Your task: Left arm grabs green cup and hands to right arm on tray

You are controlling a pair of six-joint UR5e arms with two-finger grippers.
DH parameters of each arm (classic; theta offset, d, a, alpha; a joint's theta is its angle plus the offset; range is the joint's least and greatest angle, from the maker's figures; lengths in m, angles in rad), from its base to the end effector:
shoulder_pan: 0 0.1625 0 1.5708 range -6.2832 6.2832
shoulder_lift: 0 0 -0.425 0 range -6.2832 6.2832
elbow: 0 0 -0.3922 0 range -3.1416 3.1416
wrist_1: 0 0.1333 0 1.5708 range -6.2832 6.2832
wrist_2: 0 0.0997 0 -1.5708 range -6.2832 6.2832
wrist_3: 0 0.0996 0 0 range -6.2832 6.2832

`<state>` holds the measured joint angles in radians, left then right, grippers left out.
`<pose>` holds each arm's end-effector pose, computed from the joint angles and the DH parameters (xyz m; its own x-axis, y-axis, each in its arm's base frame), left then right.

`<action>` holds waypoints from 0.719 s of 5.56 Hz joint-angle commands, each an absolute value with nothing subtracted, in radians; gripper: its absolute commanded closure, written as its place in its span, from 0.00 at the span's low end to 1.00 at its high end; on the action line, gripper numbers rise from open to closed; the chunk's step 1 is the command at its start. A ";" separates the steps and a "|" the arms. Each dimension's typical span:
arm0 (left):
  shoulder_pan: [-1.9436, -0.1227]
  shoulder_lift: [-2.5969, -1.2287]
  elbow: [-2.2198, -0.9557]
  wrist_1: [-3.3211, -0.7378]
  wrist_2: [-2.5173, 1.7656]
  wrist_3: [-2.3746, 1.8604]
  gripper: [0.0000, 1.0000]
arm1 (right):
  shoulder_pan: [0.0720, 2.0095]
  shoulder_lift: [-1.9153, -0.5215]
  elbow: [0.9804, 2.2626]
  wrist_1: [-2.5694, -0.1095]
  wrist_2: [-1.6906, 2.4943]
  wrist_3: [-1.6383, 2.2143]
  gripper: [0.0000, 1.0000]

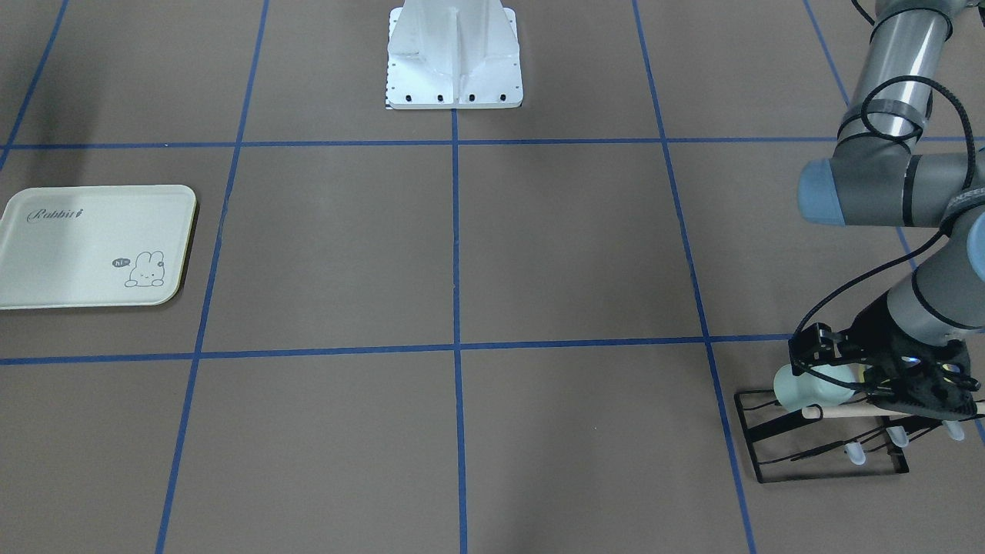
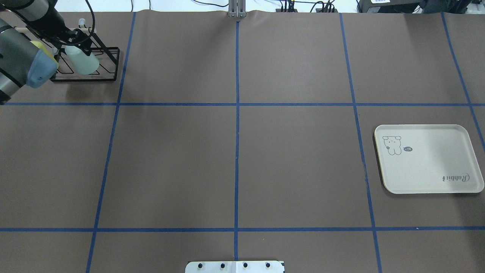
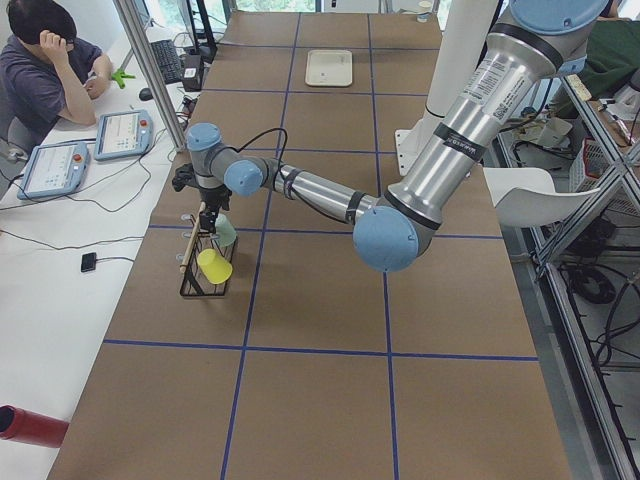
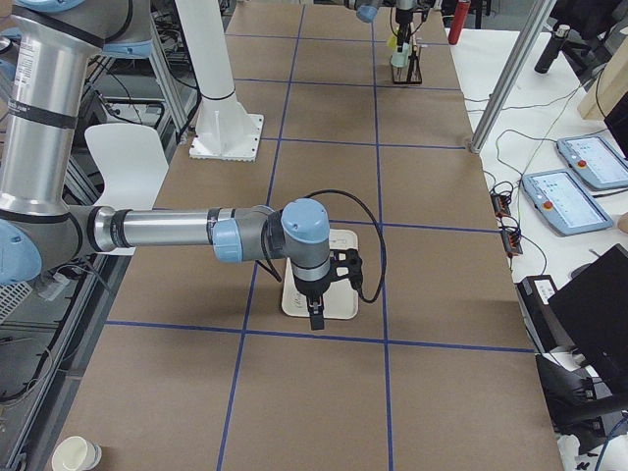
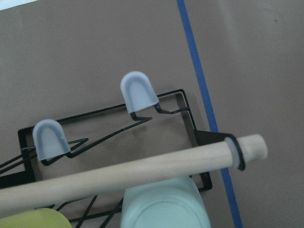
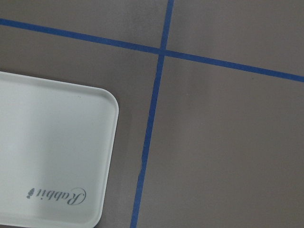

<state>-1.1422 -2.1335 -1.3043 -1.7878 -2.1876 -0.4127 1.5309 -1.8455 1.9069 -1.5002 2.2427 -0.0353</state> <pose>0.2340 -0.6941 0.4293 0.7168 0.2294 -0.6585 -0.0814 0.9654 0.2476 0.0559 -0.3878 0.6116 0.7769 -0.1480 0.6120 0.0670 0.9859 0.1533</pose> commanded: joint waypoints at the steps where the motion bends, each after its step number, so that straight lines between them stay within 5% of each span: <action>1: -1.137 -2.137 -1.295 -1.795 -2.187 -0.413 0.02 | 1.531 -1.845 1.907 -1.500 2.243 -0.035 0.00; 4: -1.129 -2.144 -1.282 -1.795 -2.187 -0.413 0.07 | 1.531 -1.844 1.907 -1.500 2.243 -0.035 0.00</action>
